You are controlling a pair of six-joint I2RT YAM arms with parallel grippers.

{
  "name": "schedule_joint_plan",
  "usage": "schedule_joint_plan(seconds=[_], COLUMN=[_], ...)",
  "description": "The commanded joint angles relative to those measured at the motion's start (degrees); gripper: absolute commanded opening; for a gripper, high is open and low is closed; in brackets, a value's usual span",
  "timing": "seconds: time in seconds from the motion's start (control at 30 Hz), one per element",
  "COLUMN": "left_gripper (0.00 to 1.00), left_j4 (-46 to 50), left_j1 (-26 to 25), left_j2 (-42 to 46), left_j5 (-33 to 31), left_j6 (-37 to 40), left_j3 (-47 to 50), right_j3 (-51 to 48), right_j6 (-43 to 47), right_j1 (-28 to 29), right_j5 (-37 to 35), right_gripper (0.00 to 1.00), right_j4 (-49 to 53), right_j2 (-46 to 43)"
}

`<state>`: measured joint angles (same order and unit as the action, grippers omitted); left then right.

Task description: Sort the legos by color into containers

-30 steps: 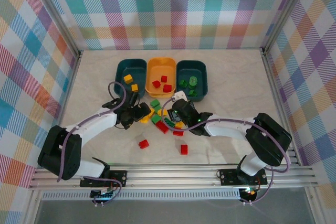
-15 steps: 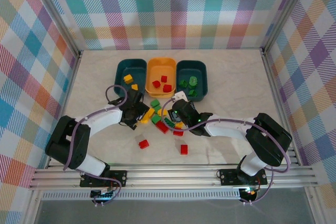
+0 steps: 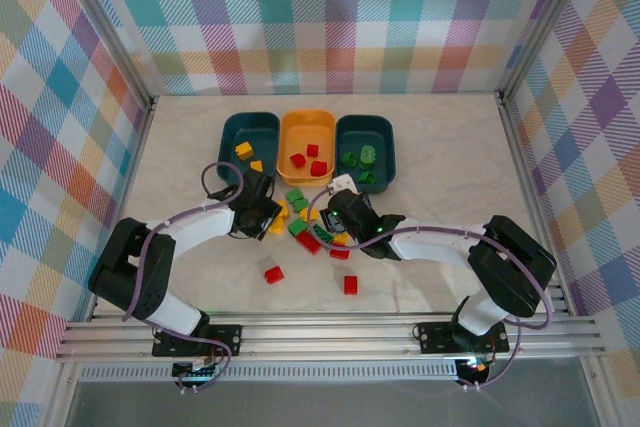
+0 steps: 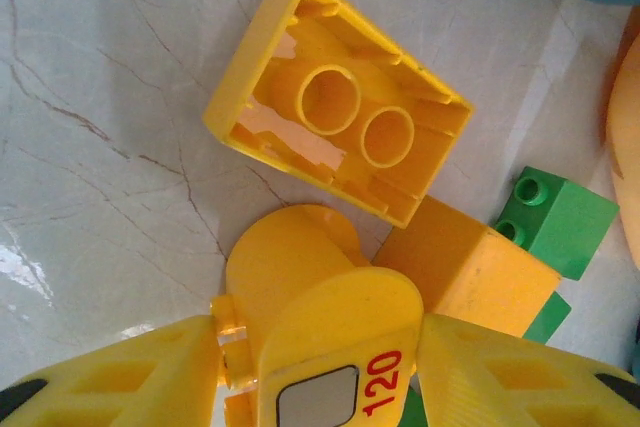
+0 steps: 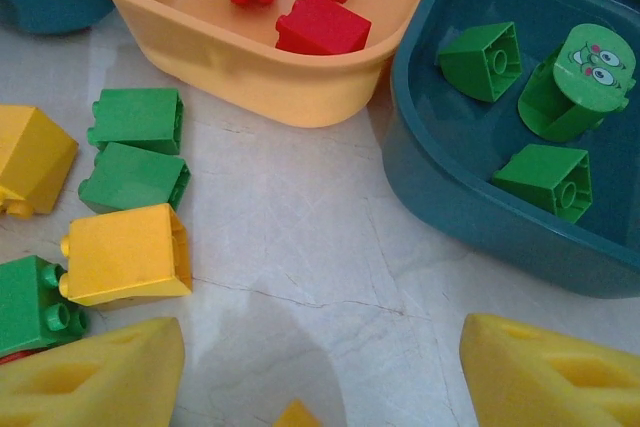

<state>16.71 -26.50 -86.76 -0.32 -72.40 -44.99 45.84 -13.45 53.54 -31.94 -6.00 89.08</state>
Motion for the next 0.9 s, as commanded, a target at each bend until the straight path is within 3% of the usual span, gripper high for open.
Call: schedule_joint_plan(seconds=[0.0,0.47,0.53,0.67,0.87], left_gripper=[0.54,0.65,0.70,0.77,0.77], left_j4=[2.1,7.0,6.8,5.8,3.5], left_j1=[-0.6,-3.3,-3.3,-3.3,-3.3], left_j2=[1.3,16.0,17.1,16.3,10.3], left_j5=[-0.4,-3.7,-4.4,-4.6,-2.6], left_j6=[1.1,2.3,2.4,3.8,7.0], left_j3=[2.6,8.9,9.4,8.6,5.6], right_j3=[0.5,0.7,0.8,0.9,0.9], right_j6=[-1.0,-1.4,-1.6,-1.5,-1.3], right_j1=[-0.1,-0.1,-0.1,-0.1,-0.1], right_j5=[-0.7,-0.6,-0.4,-0.4,-0.5], right_gripper=[0.73,0.73,0.73,0.73,0.73], right_j4=[0.3,0.7,0.8,0.9,1.0], right_j2=[0.0,0.5,0.5,0.5,0.4])
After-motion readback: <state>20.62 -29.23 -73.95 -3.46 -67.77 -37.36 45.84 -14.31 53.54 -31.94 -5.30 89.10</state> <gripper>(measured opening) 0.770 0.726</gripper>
